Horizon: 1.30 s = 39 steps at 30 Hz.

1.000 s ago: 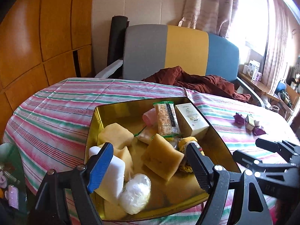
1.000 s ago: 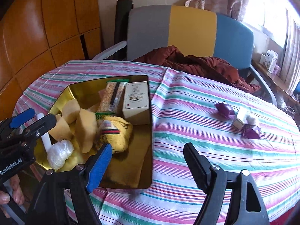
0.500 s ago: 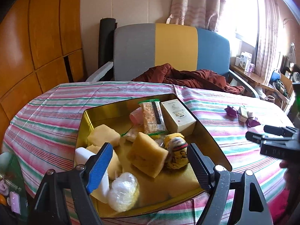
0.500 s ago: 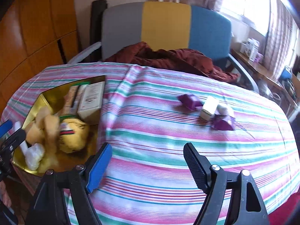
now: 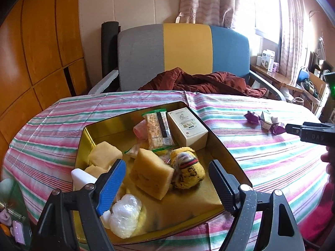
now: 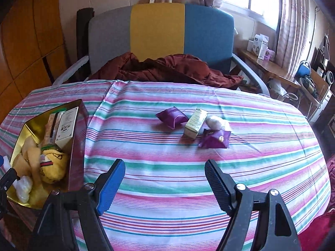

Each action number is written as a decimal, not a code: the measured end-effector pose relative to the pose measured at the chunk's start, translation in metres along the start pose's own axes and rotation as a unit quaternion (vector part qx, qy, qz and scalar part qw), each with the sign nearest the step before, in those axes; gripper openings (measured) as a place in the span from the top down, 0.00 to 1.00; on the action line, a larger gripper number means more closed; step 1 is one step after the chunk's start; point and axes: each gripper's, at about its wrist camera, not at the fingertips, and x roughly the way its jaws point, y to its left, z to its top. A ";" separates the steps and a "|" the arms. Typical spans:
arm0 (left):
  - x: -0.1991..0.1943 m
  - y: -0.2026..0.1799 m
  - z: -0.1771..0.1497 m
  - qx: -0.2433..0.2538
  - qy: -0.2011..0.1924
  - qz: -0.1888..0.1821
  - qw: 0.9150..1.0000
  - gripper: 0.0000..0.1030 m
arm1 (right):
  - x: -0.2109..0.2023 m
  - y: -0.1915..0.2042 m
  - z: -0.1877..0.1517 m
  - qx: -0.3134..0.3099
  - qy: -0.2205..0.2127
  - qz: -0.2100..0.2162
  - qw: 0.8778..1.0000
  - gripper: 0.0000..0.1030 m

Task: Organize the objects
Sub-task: 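Move both tools back toward the purple packets and small green box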

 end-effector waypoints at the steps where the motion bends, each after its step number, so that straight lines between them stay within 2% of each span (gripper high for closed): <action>1: 0.000 -0.001 0.001 0.001 0.000 -0.001 1.000 0.21 | 0.000 -0.002 0.002 -0.001 -0.001 -0.002 1.000 0.23; 14: 0.009 -0.022 0.014 0.027 0.004 -0.011 1.000 0.21 | 0.027 -0.065 0.043 0.020 -0.010 -0.052 0.998 0.23; 20: 0.022 -0.037 0.021 0.047 0.015 -0.015 0.999 0.21 | 0.056 -0.113 0.036 0.072 0.004 -0.074 0.995 0.23; 24: 0.034 -0.052 0.031 0.061 0.024 -0.025 0.998 0.21 | 0.072 -0.147 0.024 0.146 0.041 -0.081 0.985 0.23; 30: 0.058 -0.084 0.044 0.069 0.048 -0.055 0.995 0.21 | 0.077 -0.182 0.011 0.230 0.070 -0.058 0.969 0.23; 39: 0.093 -0.140 0.063 0.104 0.072 -0.092 0.988 0.21 | 0.082 -0.184 0.007 0.244 0.095 -0.041 0.964 0.23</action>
